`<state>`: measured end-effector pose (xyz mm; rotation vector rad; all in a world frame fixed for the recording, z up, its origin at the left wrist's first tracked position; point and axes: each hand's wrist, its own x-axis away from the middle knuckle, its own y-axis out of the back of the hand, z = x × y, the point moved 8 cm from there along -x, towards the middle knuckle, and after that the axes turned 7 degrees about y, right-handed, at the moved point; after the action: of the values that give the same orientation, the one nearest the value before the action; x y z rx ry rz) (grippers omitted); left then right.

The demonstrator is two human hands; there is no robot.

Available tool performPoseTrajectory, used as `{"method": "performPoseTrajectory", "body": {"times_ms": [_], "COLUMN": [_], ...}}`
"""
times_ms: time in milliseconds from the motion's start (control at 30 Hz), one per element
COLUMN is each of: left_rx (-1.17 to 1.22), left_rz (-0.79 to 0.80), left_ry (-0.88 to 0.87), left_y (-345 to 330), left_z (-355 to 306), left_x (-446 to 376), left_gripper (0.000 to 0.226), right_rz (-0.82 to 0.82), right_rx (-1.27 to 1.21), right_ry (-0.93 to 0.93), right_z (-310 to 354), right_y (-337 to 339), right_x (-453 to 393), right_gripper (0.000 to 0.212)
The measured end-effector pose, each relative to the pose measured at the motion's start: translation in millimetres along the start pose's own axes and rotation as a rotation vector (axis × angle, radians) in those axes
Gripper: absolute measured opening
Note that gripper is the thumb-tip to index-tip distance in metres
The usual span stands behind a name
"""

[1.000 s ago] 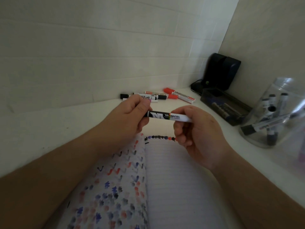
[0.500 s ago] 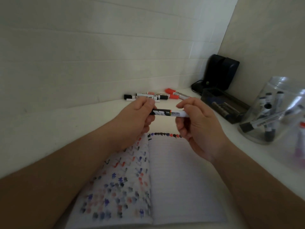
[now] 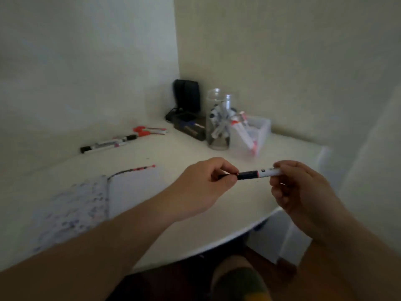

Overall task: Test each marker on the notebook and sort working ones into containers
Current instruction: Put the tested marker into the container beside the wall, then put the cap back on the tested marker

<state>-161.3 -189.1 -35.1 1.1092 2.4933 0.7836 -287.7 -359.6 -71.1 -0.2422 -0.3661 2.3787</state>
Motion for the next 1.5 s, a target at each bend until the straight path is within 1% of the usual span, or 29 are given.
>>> {"method": "performPoseTrajectory", "body": {"times_ms": [133,200,233,300,367,467,533,567,633,667,700,733,767,833,867,900,967,1000,1067,1167,1300,1400,1500], "left_rx": [-0.078,-0.018,0.069,0.246,0.267,0.295,0.290,0.273,0.221,0.171,0.148,0.150,0.155,0.141,0.149,0.177,0.215,0.217,0.249,0.296,0.243,0.204,0.065], "left_rz": [0.234,0.347,0.425,0.599,0.722,0.814,0.825,0.836,0.860,0.835,0.784,0.727,0.678,0.661,0.658,0.635,0.522,0.449,0.289,0.043,-0.251,-0.432,-0.541], "left_ry": [-0.114,-0.093,-0.013,0.244,0.490,0.765,0.879,0.884,0.841,0.802,0.776,0.747,0.696,0.534,0.444,0.359,0.206,0.153,0.115,0.145,0.269,0.389,0.501], "left_y": [-131.5,-204.7,-245.9,-329.4,-395.8,-449.4,-460.0,-463.2,-464.6,-457.7,-446.5,-432.4,-414.6,-372.1,-345.7,-312.0,-231.4,-188.4,-103.2,15.2,139.7,210.4,255.3], "left_z": [-60.6,-71.5,-65.0,-35.9,3.1,46.4,58.4,61.1,62.8,60.3,56.2,50.0,38.1,-2.9,-26.4,-49.1,-85.9,-96.6,-95.3,-55.5,37.6,115.4,183.3], "left_x": [8.5,17.8,23.1,40.5,59.7,80.6,84.8,82.9,73.6,63.1,50.0,35.8,22.5,4.9,-1.4,-7.3,-20.4,-26.6,-38.2,-44.9,-30.3,-20.1,-16.2], "left_gripper": [0.011,0.010,0.009,0.007,0.014,0.024,0.031,0.037,0.059,0.067,0.071,0.068,0.062,0.049,0.045,0.043,0.039,0.038,0.032,0.024,0.018,0.015,0.019], "right_rz": [-0.274,-0.394,-0.466,-0.609,-0.715,-0.793,-0.830,-0.848,-0.867,-0.841,-0.813,-0.789,-0.756,-0.617,-0.538,-0.470,-0.353,-0.289,-0.121,0.125,0.406,0.522,0.579], "right_rx": [0.026,0.032,0.028,0.013,0.003,0.014,0.031,0.034,0.035,0.048,0.054,0.060,0.064,0.084,0.090,0.079,0.015,-0.025,-0.082,-0.013,0.091,0.233,0.376], "right_ry": [-0.037,-0.121,-0.184,-0.317,-0.433,-0.563,-0.614,-0.628,-0.629,-0.623,-0.623,-0.627,-0.619,-0.536,-0.466,-0.395,-0.246,-0.191,-0.115,-0.044,-0.069,-0.075,0.004], "right_z": [-9.5,-33.4,-48.0,-80.9,-115.9,-164.6,-184.7,-189.1,-188.7,-185.4,-181.4,-175.2,-164.3,-134.0,-115.2,-93.0,-44.9,-23.2,3.9,9.3,-23.7,-56.8,-90.0], "right_y": [147.4,212.1,242.8,295.8,333.3,363.1,371.5,372.3,370.9,368.4,362.7,355.0,341.8,304.3,280.5,250.9,183.1,145.5,66.6,-47.9,-193.6,-277.5,-329.5], "right_x": [68.8,110.3,132.5,177.5,215.3,252.5,263.7,265.0,259.9,253.2,245.1,235.1,221.5,182.2,157.4,131.9,82.2,62.1,25.9,-22.6,-66.7,-89.5,-109.1], "right_gripper": [0.014,0.016,0.016,0.015,0.014,0.015,0.016,0.017,0.026,0.033,0.039,0.040,0.034,0.018,0.017,0.018,0.020,0.020,0.019,0.015,0.008,0.009,0.008]}}
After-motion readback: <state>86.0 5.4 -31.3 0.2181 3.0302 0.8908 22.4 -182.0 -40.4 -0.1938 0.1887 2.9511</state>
